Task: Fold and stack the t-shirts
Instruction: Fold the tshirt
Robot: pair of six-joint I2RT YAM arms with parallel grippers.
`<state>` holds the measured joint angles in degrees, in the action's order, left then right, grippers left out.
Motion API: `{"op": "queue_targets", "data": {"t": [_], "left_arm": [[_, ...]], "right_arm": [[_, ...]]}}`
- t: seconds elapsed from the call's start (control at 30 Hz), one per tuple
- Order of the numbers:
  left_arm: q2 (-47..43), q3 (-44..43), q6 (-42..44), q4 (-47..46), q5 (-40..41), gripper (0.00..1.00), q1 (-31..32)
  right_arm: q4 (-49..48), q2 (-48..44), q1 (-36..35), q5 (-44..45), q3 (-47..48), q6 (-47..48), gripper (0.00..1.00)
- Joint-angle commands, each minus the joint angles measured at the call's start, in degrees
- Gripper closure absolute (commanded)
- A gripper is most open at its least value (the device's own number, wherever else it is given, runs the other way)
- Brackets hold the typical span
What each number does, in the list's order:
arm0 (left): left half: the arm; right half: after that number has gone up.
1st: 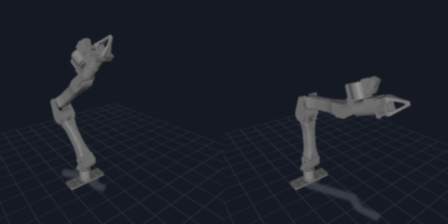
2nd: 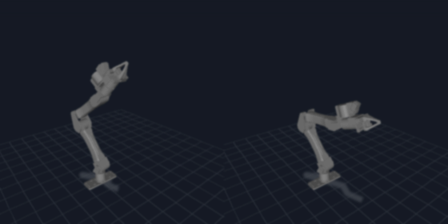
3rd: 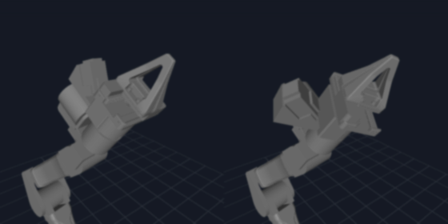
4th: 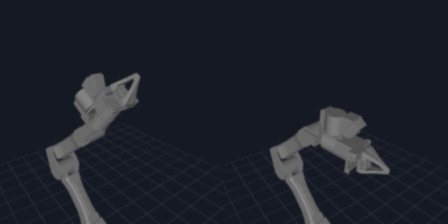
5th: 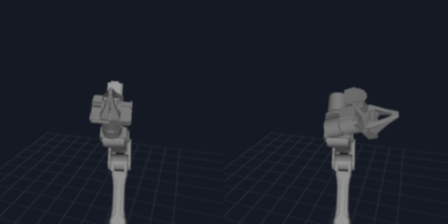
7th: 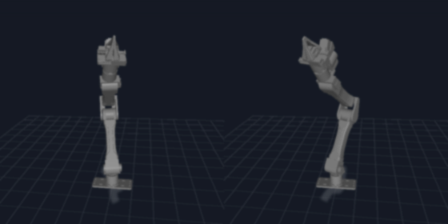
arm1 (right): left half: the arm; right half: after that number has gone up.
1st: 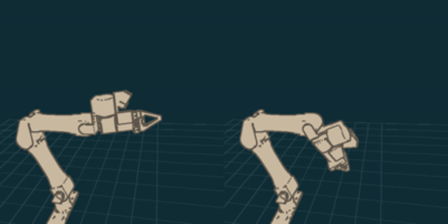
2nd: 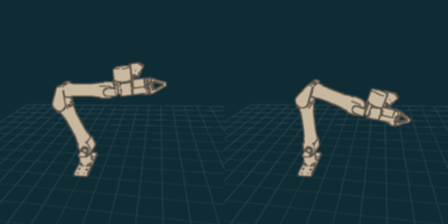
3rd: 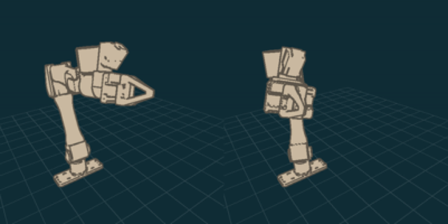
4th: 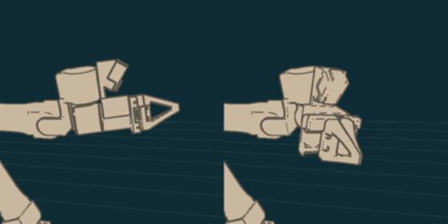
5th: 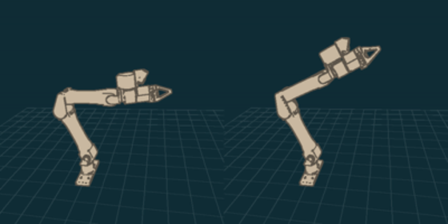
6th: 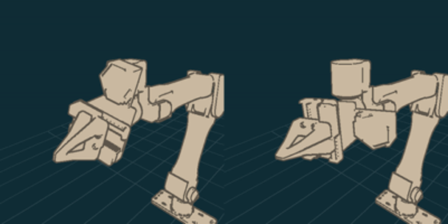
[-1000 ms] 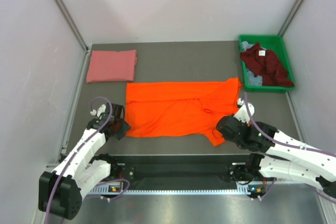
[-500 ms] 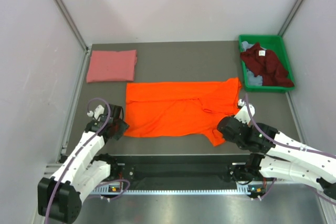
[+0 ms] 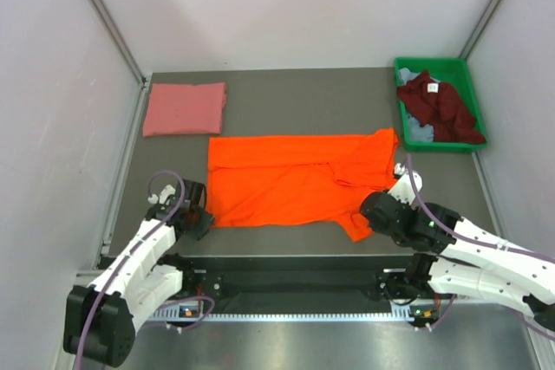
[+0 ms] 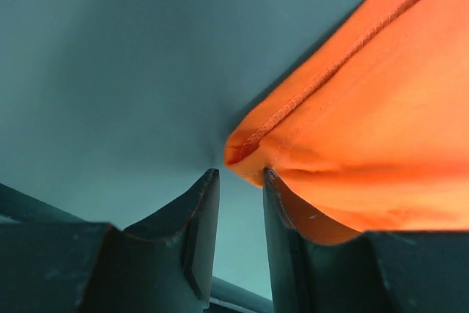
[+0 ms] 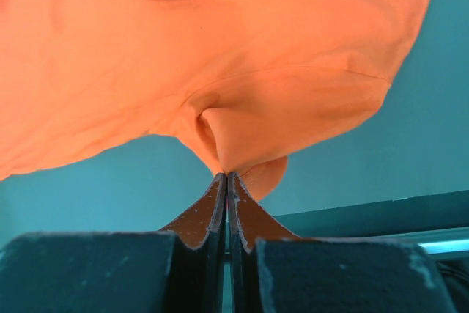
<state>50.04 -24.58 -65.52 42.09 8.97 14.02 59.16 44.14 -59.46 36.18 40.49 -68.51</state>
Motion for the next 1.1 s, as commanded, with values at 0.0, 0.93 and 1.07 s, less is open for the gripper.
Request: {"op": "queue_targets", "data": {"t": [0.0,0.93,1.07], "left_arm": [[0.1,0.4,-1.5,-3.6,2.4,0.63,0.0],[7.3,-8.1,3.1,-6.7,8.8,1.0,0.0],[9.7,-10.8,4.3,-7.3,9.8,1.0,0.0]], "right_arm": [[-0.8,-1.4,0.7,1.0,1.3,0.7,1.0],[-0.1,0.8,19.2,2.8,8.8,13.7,1.0],[-2.7,3.0,23.0,2.1,10.3,18.4,1.0]]}}
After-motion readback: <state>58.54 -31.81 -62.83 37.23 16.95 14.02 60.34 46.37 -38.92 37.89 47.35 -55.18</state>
